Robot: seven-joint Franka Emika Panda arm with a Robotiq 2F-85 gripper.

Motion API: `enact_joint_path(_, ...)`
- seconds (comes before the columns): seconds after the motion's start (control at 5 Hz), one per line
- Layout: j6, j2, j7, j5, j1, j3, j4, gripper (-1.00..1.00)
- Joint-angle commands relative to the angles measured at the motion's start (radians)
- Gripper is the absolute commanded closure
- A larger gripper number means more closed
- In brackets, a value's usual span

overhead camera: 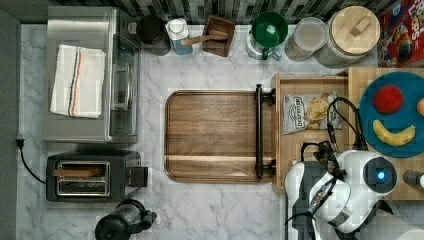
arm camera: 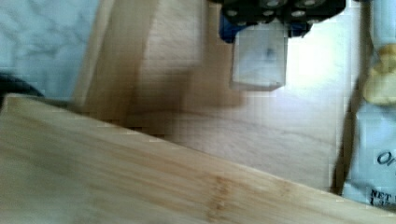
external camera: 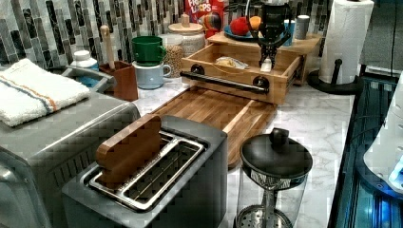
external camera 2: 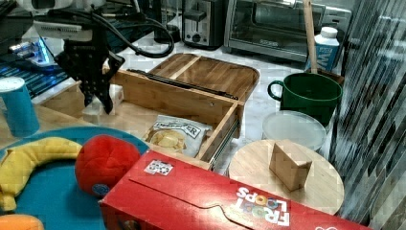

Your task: Pick up the butter.

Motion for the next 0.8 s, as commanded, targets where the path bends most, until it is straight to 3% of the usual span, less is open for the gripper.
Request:
enact_joint_path(0.2,-0.309,-0.04,0.064,-0.057,0.044,0.04,0.402,1.0)
enact_joint_path(0.4,-0.417,-0.081,0.259,-0.103,0.085,0.076,0.419,1.0)
enact_joint_path(0.8,-0.566,-0.137,0.648,-0.094,0.161,0.2,0.447,1.0)
